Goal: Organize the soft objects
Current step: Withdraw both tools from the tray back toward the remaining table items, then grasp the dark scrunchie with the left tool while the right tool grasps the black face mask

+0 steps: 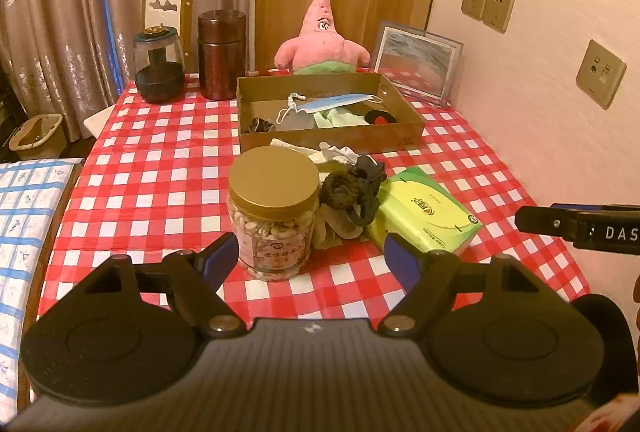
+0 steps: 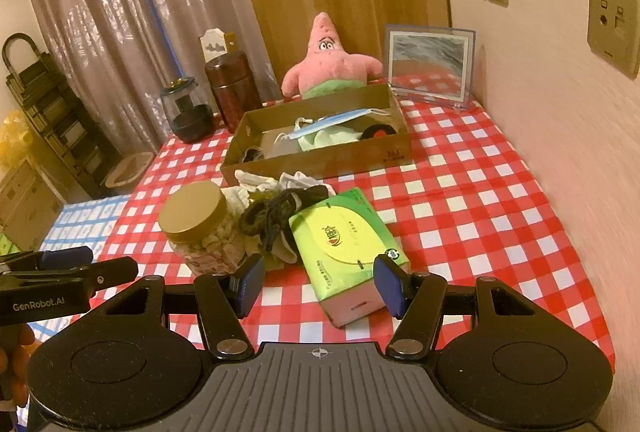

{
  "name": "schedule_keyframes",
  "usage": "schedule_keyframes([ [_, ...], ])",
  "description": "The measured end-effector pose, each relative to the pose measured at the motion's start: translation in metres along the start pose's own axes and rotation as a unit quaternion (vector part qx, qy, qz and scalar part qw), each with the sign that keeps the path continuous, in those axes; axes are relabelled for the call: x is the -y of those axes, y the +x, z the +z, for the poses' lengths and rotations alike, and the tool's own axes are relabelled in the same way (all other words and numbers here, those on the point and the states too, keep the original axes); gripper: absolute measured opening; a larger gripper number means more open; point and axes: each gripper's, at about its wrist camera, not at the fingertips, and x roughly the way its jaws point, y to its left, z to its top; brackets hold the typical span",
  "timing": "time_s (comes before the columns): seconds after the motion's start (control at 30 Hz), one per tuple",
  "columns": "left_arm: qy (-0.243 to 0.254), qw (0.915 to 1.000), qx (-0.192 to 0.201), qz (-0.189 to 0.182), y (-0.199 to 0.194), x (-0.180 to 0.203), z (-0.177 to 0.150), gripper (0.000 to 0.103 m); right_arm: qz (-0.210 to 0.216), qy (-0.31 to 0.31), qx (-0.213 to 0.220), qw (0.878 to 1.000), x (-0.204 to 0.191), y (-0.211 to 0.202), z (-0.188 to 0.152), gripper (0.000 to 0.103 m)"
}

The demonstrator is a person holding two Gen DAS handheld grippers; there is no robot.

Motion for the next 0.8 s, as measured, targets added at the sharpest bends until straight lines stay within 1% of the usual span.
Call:
schedule_keyframes([
  [0.53,0.011,0.9998,-0.011,-0.009,0.011,0.006,-0.003,0.078,-0.002,0.006,-0.008,1.000,0.009,0.009,0.000,0.060],
  [0.7,0.035,0.9991,-0.012,-0.019,0.019,0.010,-0.001,0.076,0.001,-0.011,-0.011,1.000,0.011,0.019,0.007,0.060],
  [0.8,0.057,0.9980,-0.013,-0.026,0.026,0.013,0.003,0.073,0.013,-0.020,-0.017,1.000,0.014,0.030,0.017,0.060],
])
